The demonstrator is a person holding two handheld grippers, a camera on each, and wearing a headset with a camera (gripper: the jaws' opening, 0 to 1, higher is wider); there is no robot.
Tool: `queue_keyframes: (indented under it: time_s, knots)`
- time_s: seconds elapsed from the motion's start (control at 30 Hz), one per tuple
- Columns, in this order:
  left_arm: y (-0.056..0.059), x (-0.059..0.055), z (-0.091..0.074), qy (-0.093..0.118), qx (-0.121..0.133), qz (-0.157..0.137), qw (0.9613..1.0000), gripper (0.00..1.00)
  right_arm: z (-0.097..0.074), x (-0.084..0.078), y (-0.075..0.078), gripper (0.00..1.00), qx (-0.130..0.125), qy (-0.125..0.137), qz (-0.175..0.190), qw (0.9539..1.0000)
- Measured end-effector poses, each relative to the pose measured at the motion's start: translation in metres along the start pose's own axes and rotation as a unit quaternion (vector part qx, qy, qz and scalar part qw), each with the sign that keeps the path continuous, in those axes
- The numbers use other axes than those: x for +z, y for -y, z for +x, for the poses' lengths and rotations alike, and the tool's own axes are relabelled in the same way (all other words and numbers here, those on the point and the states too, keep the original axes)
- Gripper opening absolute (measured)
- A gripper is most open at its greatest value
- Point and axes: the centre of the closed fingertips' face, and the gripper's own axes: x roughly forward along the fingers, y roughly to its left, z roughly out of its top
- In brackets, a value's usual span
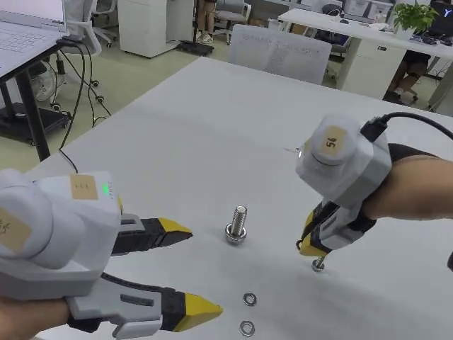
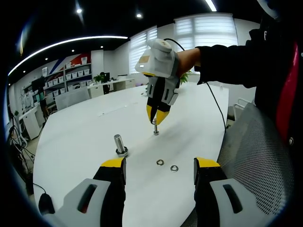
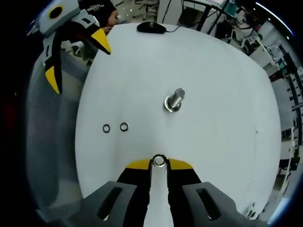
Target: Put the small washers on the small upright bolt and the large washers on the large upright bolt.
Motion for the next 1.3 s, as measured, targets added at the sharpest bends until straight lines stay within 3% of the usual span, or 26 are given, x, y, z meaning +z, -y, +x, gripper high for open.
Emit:
queue_keyframes:
  time_s: [0.53,0.9,1.3]
  knots:
    - [0.001,-0.001,-0.002,0.000,-0.001,0.000,1.0000,0.57,-0.013,-0.020,0.015,0.13,-0.018,-0.010,0.023,0.9995]
    - [0.000,-0.002,-0.003,-0.002,0.000,-0.002,1.0000,0.57,-0.008,-0.035,0.021,0.13,-0.017,-0.029,0.028,0.9991]
    - [-0.001,-0.003,-0.001,-0.004,0.000,-0.004,1.0000,0.57,0.000,-0.037,0.024,0.13,-0.006,-0.033,0.027,0.9991]
